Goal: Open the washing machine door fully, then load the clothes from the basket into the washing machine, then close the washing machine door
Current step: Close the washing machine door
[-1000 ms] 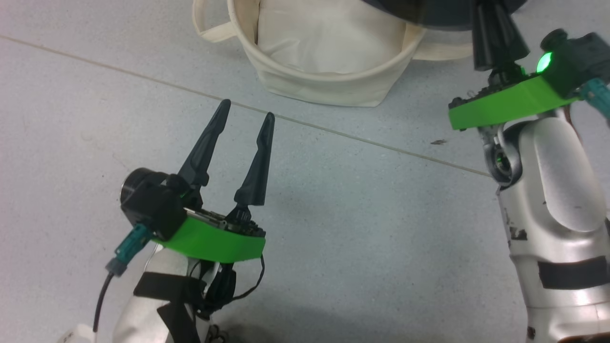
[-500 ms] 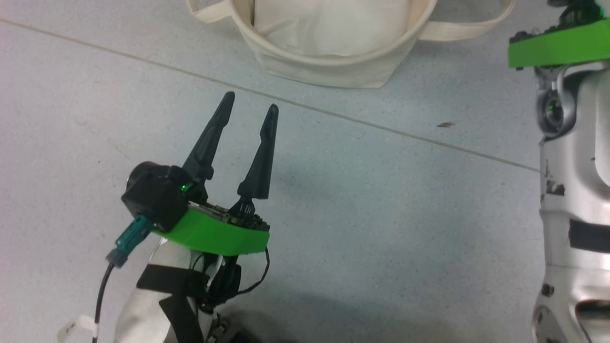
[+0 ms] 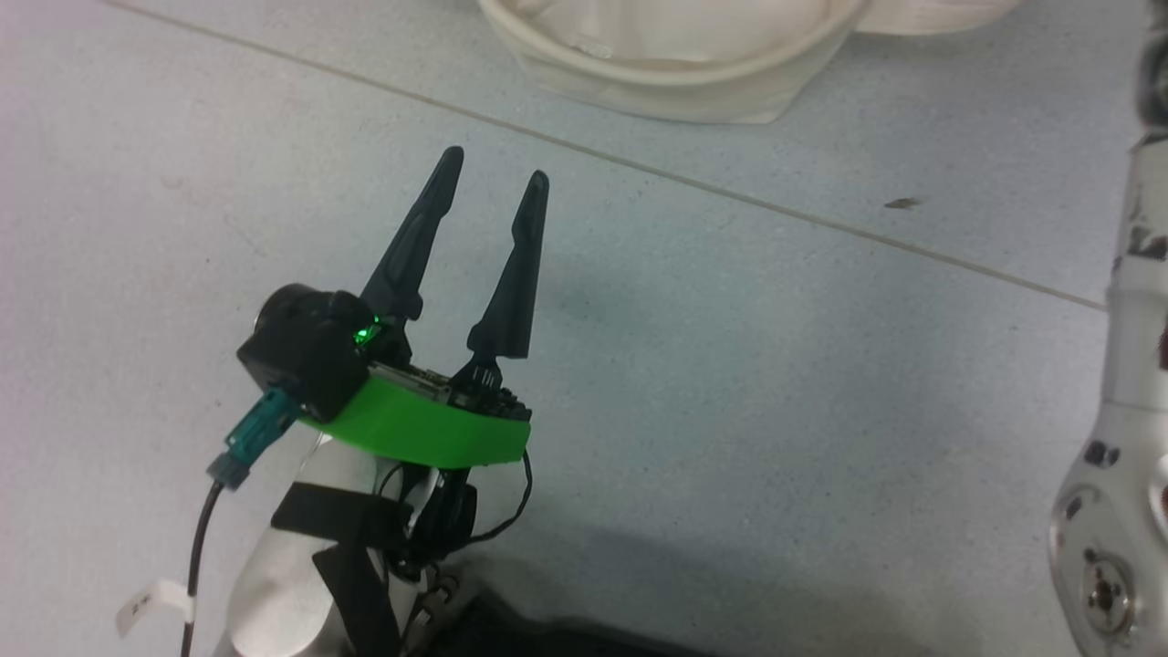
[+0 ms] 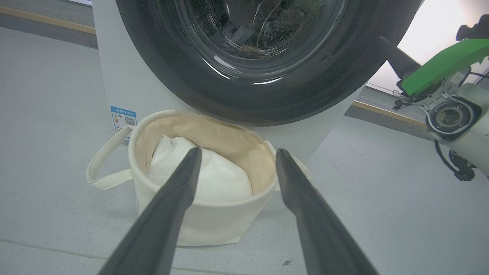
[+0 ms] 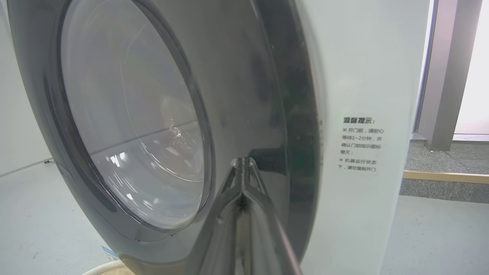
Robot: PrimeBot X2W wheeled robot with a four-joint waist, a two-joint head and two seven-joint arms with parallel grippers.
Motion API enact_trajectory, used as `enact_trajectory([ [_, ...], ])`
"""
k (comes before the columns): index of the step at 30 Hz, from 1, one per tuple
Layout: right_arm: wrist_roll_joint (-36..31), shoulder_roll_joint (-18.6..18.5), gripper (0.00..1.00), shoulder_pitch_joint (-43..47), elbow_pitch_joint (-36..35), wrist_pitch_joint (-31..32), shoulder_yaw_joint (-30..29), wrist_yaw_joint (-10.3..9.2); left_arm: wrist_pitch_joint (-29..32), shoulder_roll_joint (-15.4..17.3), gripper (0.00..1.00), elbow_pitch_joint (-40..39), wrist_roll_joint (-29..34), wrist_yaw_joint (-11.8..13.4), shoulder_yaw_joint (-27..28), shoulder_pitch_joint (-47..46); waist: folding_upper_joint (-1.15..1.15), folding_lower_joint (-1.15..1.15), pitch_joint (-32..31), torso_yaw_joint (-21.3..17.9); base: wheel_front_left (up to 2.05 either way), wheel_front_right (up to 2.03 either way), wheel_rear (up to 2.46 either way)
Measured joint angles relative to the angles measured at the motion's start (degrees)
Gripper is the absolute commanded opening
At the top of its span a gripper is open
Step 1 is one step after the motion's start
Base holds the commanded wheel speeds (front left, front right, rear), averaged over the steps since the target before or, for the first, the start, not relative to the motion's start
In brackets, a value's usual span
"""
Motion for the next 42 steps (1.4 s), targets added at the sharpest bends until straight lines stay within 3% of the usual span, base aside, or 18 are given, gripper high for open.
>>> enact_trajectory([
  [16,-1.5,-2.9,0.00,-10.2,3.5,0.0,-4.3,0.01,0.0,-0.2,1.00,-0.5,-2.3,1.4,-1.7,-2.1,0.00,0.00,4.1,3.0,0.00,0.00,0.00],
  [30,-1.0,-3.5,0.00,-11.3,5.6,0.0,-5.4,0.08,0.0,-0.2,1.00,0.1,-2.3,1.4,-1.2,-2.1,0.00,-0.01,2.9,2.2,0.00,0.00,0.00],
  [42,4.7,-4.9,0.00,-9.2,5.5,0.0,1.2,0.00,0.0,-0.2,1.00,2.1,-0.6,-0.3,1.0,-1.9,0.00,-0.01,0.5,-0.5,0.00,0.00,0.00],
])
